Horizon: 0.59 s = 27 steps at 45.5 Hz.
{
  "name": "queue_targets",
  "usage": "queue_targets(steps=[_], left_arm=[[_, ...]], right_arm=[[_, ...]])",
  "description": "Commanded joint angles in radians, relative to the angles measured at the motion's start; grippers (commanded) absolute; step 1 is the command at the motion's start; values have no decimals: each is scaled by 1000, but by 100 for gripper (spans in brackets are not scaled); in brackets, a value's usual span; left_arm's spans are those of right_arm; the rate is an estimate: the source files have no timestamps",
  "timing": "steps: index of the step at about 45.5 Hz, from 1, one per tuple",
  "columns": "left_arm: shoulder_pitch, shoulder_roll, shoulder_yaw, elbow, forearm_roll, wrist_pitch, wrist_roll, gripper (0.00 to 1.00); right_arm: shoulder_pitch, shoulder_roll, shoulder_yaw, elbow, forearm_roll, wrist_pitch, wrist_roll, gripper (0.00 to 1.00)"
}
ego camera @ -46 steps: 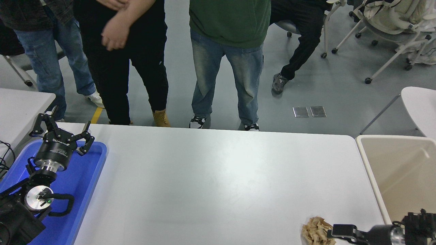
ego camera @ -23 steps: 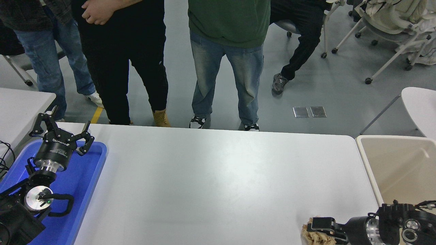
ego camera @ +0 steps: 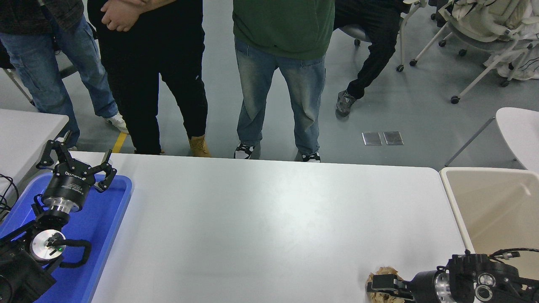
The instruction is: Clean the table surface
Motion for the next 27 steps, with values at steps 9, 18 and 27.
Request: queue_targets(steps=[9, 18, 27], left_arm=[[0, 1, 0, 0, 1, 0, 0, 100], [0, 1, 0, 0, 1, 0, 0, 100], [0, -1, 0, 0, 1, 0, 0, 100]], right_arm=[[65, 12, -39, -19, -28, 14, -93, 0], [86, -34, -58, -1, -12, 27, -95, 0], [131, -149, -54, 65, 37, 55, -95, 0]])
